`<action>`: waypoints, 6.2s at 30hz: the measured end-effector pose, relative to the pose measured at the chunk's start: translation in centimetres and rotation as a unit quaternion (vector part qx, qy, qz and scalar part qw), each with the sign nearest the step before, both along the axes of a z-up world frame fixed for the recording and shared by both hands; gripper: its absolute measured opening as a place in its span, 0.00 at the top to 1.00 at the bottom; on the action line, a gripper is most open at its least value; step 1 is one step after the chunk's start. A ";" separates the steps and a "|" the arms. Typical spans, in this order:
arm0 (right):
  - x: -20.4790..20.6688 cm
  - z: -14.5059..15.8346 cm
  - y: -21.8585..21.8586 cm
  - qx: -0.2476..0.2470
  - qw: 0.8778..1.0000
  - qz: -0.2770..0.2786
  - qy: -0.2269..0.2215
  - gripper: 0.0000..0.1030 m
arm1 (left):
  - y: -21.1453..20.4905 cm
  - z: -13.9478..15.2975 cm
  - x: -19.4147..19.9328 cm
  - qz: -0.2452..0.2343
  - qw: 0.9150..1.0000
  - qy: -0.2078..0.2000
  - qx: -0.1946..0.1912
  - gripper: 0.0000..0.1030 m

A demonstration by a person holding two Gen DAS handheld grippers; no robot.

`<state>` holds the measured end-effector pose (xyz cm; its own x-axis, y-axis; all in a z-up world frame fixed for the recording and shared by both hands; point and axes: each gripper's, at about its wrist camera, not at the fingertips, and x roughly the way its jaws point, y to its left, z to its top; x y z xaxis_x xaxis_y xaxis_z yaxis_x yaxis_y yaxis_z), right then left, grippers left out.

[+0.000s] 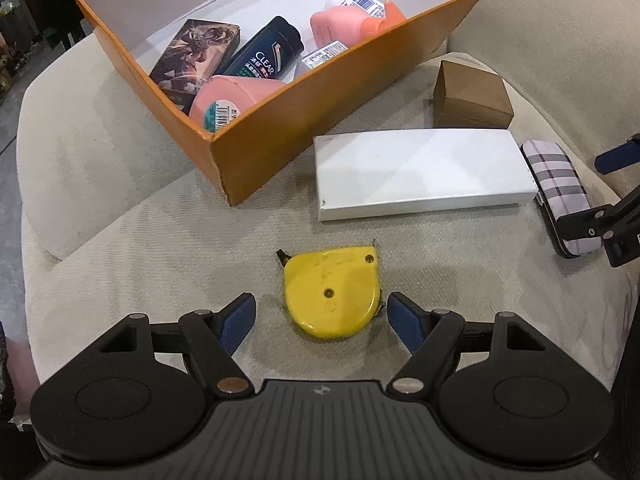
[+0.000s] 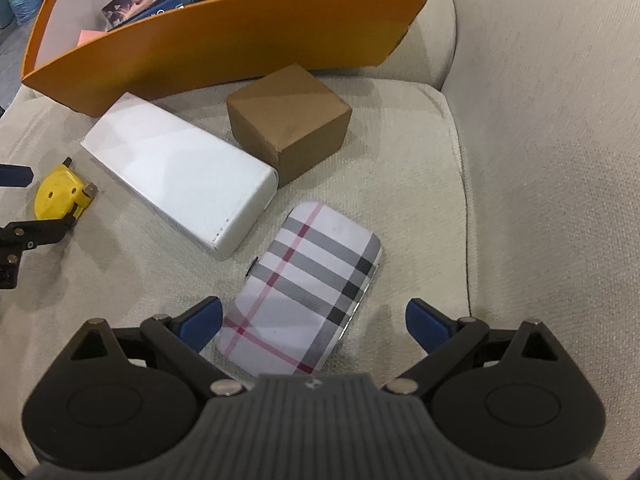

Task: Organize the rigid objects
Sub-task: 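Move both tools out of the shoebox toward the remaining items, then grasp the plaid case with the right tool while the left tool grasps the yellow tape measure, then carry the plaid case and yellow tape measure with both tools over the shoebox, then lower the plaid case and tape measure into the shoebox and open both tools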

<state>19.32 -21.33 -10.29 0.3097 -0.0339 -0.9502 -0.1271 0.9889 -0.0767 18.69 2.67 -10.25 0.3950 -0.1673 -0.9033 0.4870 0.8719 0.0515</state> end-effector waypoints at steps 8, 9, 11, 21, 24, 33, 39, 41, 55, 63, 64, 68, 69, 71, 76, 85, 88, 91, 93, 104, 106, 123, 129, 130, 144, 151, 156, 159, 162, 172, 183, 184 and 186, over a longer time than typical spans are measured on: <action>0.4 -0.8 -0.2 0.020 1.000 -0.013 0.002 0.15 | -0.6 -1.1 0.4 0.000 1.000 0.001 -0.009 0.14; 0.5 -1.0 -0.1 0.019 1.000 -0.014 0.002 0.17 | -0.7 -1.1 0.4 -0.001 1.000 0.000 -0.011 0.14; 0.6 -1.4 0.1 0.020 1.000 -0.017 0.004 0.20 | -0.7 -1.2 0.5 0.001 1.000 -0.002 -0.015 0.14; 0.3 -2.1 0.4 0.023 1.000 -0.009 -0.010 0.25 | -0.6 -1.5 0.3 0.015 0.999 -0.016 -0.040 0.25; 0.1 -2.2 0.3 0.026 1.000 -0.006 -0.011 0.28 | -0.8 -1.2 0.0 0.010 0.999 -0.020 -0.038 0.40; -1.1 -1.6 0.2 0.031 0.999 -0.001 -0.017 0.36 | -1.2 -0.7 -1.6 -0.023 0.999 -0.025 -0.018 0.41; -1.9 -1.3 0.2 0.031 0.999 -0.001 -0.014 0.37 | -0.8 0.6 -3.2 -0.031 0.999 -0.034 -0.014 0.41; -2.3 -0.9 0.3 0.032 0.999 0.000 -0.016 0.37 | -0.5 0.9 -3.4 -0.032 0.999 -0.039 -0.013 0.40; -5.2 2.7 1.6 0.043 0.998 0.021 -0.038 0.38 | 0.3 3.3 -4.9 -0.041 0.998 -0.053 -0.020 0.41; -5.6 6.1 2.8 0.042 0.996 0.042 -0.071 0.38 | 1.0 5.7 -5.2 -0.038 0.997 -0.070 -0.025 0.41; -5.6 6.6 3.0 0.042 0.995 0.044 -0.075 0.38 | 1.0 6.0 -5.2 -0.039 0.996 -0.071 -0.026 0.41; -5.5 8.4 3.4 0.041 0.994 0.056 -0.089 0.38 | 1.0 7.5 -4.9 -0.041 0.995 -0.084 -0.034 0.41; -5.4 8.8 3.5 0.039 0.993 0.059 -0.093 0.38 | 0.9 8.0 -4.7 -0.042 0.995 -0.088 -0.036 0.41; -4.9 9.8 3.7 0.037 0.992 0.063 -0.103 0.38 | 0.7 8.9 -4.1 -0.043 0.994 -0.096 -0.039 0.41; -2.8 11.4 4.0 0.034 0.989 0.074 -0.122 0.38 | -0.1 10.6 -2.0 -0.041 0.992 -0.109 -0.044 0.41; 1.7 12.5 4.5 0.028 0.987 0.084 -0.138 0.37 | -1.3 11.6 1.9 -0.045 0.992 -0.114 -0.036 0.41; 3.0 12.6 4.7 0.025 0.986 0.089 -0.140 0.37 | -1.3 11.8 3.3 -0.038 0.992 -0.114 -0.040 0.41; 4.5 12.7 4.9 0.024 0.985 0.090 -0.145 0.38 | -1.2 11.9 4.7 -0.032 0.992 -0.112 -0.041 0.41; 5.6 12.8 5.0 0.023 0.985 0.090 -0.148 0.37 | -1.3 11.8 5.6 -0.030 0.993 -0.111 -0.036 0.41; 11.7 12.7 6.1 0.019 0.983 0.095 -0.154 0.37 | -1.1 10.7 10.8 -0.004 0.995 -0.094 -0.027 0.41; 12.7 12.5 6.3 0.018 0.983 0.095 -0.153 0.37 | -1.2 10.5 11.6 -0.003 0.996 -0.091 -0.025 0.41; 19.6 9.0 7.1 0.026 0.987 0.097 -0.126 0.38 | -1.8 8.3 16.2 0.019 0.997 -0.071 -0.007 0.41; 21.5 7.8 7.9 0.020 0.987 0.107 -0.122 0.38 | -2.4 7.7 17.0 0.020 0.998 -0.066 -0.002 0.41; 21.7 7.6 8.1 0.017 0.987 0.107 -0.120 0.38 | -2.5 7.6 17.1 0.020 0.998 -0.066 -0.001 0.41; 23.4 6.5 8.5 0.014 0.987 0.108 -0.119 0.38 | -3.6 7.0 18.7 0.006 0.997 -0.066 0.029 0.41; 23.9 5.9 8.6 0.014 0.987 0.105 -0.120 0.38 | -4.1 6.5 19.2 0.003 0.997 -0.061 0.044 0.41; 24.0 5.6 8.8 0.008 0.987 0.107 -0.117 0.38 | -4.2 6.4 19.4 0.004 0.997 -0.059 0.049 0.41; 24.4 5.2 8.7 0.006 0.988 0.107 -0.115 0.38 | -4.2 6.3 19.5 0.005 0.997 -0.060 0.052 0.41; 24.7 4.8 8.7 0.004 0.988 0.106 -0.114 0.38 | -4.4 6.4 19.7 0.001 0.996 -0.064 0.060 0.41; 24.7 5.0 9.0 -0.005 0.987 0.108 -0.119 0.37 | -5.2 6.1 19.1 -0.008 0.993 -0.079 0.083 0.40; 23.8 5.1 8.3 -0.002 0.986 0.104 -0.127 0.26 | -6.1 6.4 18.0 -0.026 0.986 -0.106 0.124 0.13; 23.6 5.2 8.2 0.002 0.986 0.106 -0.128 0.26 | -6.2 6.6 17.9 -0.029 0.985 -0.109 0.127 0.13; 23.3 5.5 8.1 0.004 0.986 0.105 -0.128 0.26 | -6.3 7.1 17.6 -0.031 0.984 -0.113 0.131 0.13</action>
<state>42.59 -13.27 -4.78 0.5387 0.0643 -0.8400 -0.3068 0.9436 -0.1246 36.33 -3.60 -3.19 0.5871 0.0299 -0.8090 0.4885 0.7838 0.3835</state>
